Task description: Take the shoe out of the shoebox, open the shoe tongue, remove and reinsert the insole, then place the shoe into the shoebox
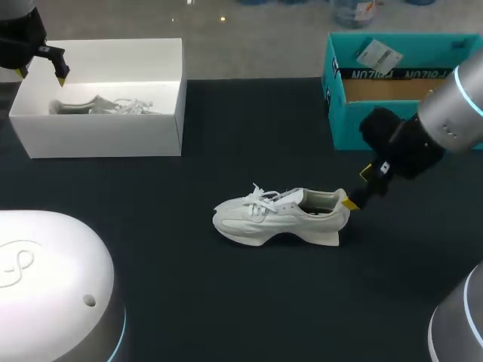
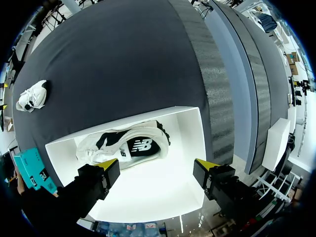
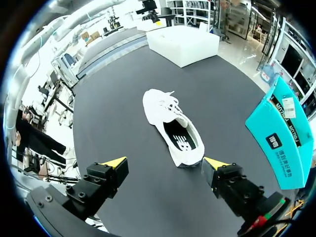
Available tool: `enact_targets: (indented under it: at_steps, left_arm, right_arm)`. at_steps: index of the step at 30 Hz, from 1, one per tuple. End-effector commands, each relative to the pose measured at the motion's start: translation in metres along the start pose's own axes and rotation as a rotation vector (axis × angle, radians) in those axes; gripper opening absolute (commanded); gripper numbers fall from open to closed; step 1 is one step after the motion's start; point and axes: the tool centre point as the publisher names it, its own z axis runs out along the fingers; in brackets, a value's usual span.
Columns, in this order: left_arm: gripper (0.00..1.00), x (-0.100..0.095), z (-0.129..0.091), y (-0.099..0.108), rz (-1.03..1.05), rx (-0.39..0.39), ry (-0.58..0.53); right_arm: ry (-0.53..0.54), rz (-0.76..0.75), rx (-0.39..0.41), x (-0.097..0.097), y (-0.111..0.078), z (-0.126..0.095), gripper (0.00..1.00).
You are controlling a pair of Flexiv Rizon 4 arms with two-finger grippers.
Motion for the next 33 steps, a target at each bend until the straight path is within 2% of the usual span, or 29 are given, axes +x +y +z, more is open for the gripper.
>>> enact_targets:
  at_steps: [1,12,14,20,22,25,27,29,33]
  left_arm:
    - [1.00,0.001,0.000,0.000,0.001,0.001,0.001]
    - [1.00,0.001,0.000,0.000,0.001,0.001,0.001]
    - [1.00,0.001,0.000,0.000,0.001,0.001,0.001]
    - [1.00,0.001,0.000,0.000,0.001,0.001,0.001]
    - [1.00,0.001,0.000,0.000,0.001,0.001,0.001]
    - [1.00,0.001,0.000,0.000,0.001,0.001,0.001]
    - [1.00,0.001,0.000,0.000,0.001,0.001,0.001]
    - [1.00,0.001,0.000,0.000,0.001,0.001,0.001]
    - [1.00,0.001,0.000,0.000,0.001,0.001,0.001]
  right_arm:
    - [-0.009,-0.003,-0.034,0.002,-0.004,0.001,1.00]
    - [-0.009,-0.003,-0.034,0.002,-0.004,0.001,1.00]
    - [0.075,-0.138,-0.176,-0.005,-0.014,-0.003,1.00]
    - [0.241,-0.498,-0.425,-0.017,-0.045,-0.011,1.00]
    - [0.288,-0.578,-0.489,-0.021,-0.054,-0.012,1.00]
    - [0.311,-0.679,-0.529,-0.025,-0.063,-0.012,1.00]
    - [0.316,-0.679,-0.552,-0.031,-0.068,-0.008,1.00]
    - [0.278,-0.464,-0.559,-0.044,-0.076,-0.004,1.00]
    - [0.278,-0.464,-0.559,-0.044,-0.076,-0.004,1.00]
